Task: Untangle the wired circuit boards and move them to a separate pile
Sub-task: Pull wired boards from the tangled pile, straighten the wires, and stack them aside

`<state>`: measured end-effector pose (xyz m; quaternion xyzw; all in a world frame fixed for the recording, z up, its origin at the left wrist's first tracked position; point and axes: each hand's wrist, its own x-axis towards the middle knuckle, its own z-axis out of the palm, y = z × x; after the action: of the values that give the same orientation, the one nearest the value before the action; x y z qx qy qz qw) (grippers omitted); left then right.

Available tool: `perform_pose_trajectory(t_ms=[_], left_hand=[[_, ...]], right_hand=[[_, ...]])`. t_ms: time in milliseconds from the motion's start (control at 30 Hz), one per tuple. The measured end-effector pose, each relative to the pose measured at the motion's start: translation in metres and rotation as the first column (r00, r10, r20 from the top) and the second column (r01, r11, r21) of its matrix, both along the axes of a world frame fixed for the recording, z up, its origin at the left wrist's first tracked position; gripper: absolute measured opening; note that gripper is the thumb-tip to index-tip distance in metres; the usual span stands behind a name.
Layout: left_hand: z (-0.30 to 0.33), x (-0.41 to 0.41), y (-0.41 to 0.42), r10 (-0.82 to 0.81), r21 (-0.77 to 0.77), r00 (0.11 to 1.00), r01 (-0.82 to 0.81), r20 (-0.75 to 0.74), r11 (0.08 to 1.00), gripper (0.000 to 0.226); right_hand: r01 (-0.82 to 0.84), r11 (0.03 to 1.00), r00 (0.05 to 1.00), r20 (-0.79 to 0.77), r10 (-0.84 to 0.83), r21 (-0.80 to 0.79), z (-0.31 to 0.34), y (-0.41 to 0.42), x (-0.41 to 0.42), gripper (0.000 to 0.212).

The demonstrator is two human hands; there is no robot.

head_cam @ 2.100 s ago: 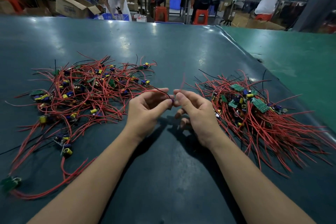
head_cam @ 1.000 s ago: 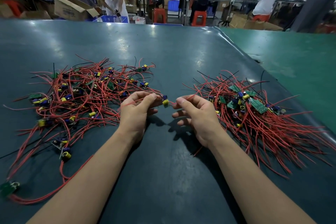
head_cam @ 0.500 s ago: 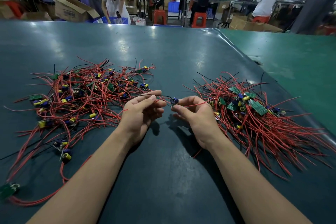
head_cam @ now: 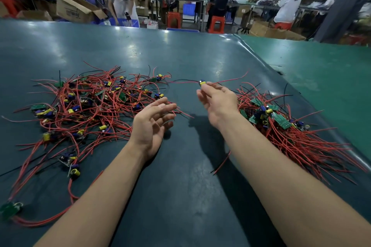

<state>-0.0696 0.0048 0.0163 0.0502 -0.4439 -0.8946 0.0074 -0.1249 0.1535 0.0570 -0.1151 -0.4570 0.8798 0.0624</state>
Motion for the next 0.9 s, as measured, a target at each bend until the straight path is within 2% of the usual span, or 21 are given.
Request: perform_pose_trajectory(t_ms=[133,233,300,367,400,467,533,567,633,733,800,833,900], left_hand=[[0.0,0.0,0.0,0.002,0.011,1.0,-0.002,0.008,1.0,0.03],[0.001,0.001,0.0,-0.001,-0.007,1.0,0.001,0.006,1.0,0.028],[0.001,0.002,0.001,-0.006,-0.027,1.0,0.006,0.002,1.0,0.026],[0.002,0.001,0.004,0.031,-0.054,0.999,-0.03,0.02,0.998,0.023],[0.001,0.0,0.005,0.057,-0.074,0.998,-0.055,0.031,0.996,0.023],[0.0,-0.001,0.008,0.084,-0.142,0.996,-0.081,0.017,0.987,0.024],[-0.002,0.0,0.011,0.07,-0.229,0.997,-0.077,-0.037,0.97,0.026],[-0.002,0.001,0.013,0.053,-0.269,0.996,-0.071,-0.073,0.961,0.028],[-0.003,0.004,0.016,0.048,-0.313,0.993,-0.081,-0.112,0.946,0.032],[-0.007,0.005,0.012,0.045,-0.218,0.997,-0.058,-0.061,0.974,0.021],[-0.008,0.004,0.006,-0.072,-0.207,0.997,0.071,-0.001,0.976,0.012],[-0.009,0.003,0.002,-0.143,-0.193,0.99,0.142,0.007,0.971,0.022],[-0.009,0.002,0.0,-0.174,-0.129,0.985,0.173,0.003,0.977,0.035]], right_hand=[[0.023,1.0,0.984,0.176,-0.022,-0.002,-0.007,-0.01,-0.044,0.022],[-0.101,0.976,0.96,0.276,0.044,0.195,-0.02,-0.011,-0.05,0.025],[-0.146,0.946,0.959,0.278,0.062,0.29,-0.022,-0.02,-0.045,0.02],[-0.16,0.909,0.979,0.178,0.096,0.386,-0.015,-0.036,-0.038,0.015],[-0.17,0.859,0.985,0.106,0.135,0.483,-0.01,-0.044,-0.036,0.017],[-0.181,0.688,0.965,-0.008,0.262,0.703,0.003,-0.06,-0.032,0.018],[-0.16,0.428,0.907,-0.039,0.419,0.89,0.018,-0.077,-0.025,0.007],[-0.135,0.29,0.871,-0.026,0.49,0.947,0.023,-0.087,-0.022,0.01],[-0.075,0.063,0.802,0.023,0.597,0.995,0.029,-0.108,-0.016,0.019],[0.038,-0.212,0.735,0.117,0.668,0.977,0.022,-0.134,-0.007,0.031],[0.04,-0.322,0.724,0.195,0.661,0.946,0.011,-0.144,-0.008,0.036],[0.053,-0.348,0.739,0.197,0.645,0.936,0.007,-0.146,-0.009,0.035],[0.078,-0.319,0.769,0.147,0.622,0.944,0.002,-0.148,-0.012,0.021]])
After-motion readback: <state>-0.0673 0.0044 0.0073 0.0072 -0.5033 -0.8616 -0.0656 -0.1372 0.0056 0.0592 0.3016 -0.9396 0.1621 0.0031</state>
